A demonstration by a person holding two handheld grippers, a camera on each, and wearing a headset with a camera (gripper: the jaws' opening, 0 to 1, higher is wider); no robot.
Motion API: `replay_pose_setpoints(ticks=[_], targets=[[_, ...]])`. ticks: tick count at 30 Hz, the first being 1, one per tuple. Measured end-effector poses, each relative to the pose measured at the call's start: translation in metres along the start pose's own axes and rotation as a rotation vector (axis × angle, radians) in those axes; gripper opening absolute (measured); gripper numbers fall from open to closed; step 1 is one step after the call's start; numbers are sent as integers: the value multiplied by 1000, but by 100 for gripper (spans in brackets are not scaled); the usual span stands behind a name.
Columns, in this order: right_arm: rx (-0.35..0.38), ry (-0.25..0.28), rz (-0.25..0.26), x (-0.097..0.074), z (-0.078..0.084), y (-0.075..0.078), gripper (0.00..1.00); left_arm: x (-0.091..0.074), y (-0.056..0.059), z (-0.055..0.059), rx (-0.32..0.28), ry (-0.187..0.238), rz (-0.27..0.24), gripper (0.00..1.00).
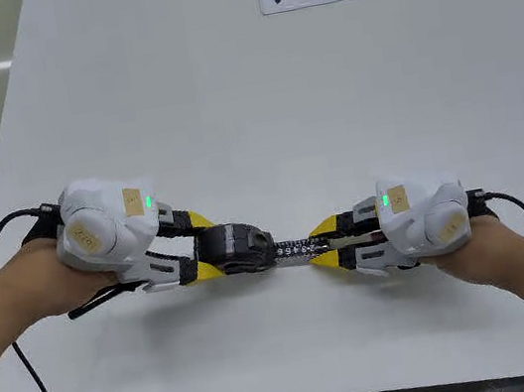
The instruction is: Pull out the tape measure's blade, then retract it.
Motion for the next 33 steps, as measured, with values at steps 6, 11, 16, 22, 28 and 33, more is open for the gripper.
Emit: replay_pose_setpoints(ticks=[6,11,16,22,28,33], targets=[[-5,-23,3,-11,7,0,12,1,0,0,1,-2,0,27],[-8,-38,9,-22,11,2,12,0,-1,-1,-6,-2,-3,27],[-3,-54,11,-32,19,0,12,1,0,-1,-2,-3,-5,27],[-1,-68,18,-41,24,-1,12,1,0,-2,-3,-5,-7,27],[-2,-80,20,-49,27,-2,12,2,1,-2,-4,-7,-8,27],[0,-88,23,-57,31,-2,12,2,1,-3,-5,-7,-9,27]])
Point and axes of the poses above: the centre of the closed fingertips' face, and the gripper's own axes: x roughly forward along the fingers, y roughly to its right, z roughly out of its underside, the point moved 3 cm from there along -x, roughly backward along the fingers, and after that the axes turned 12 degrees about -z, right-handed, at the moved point
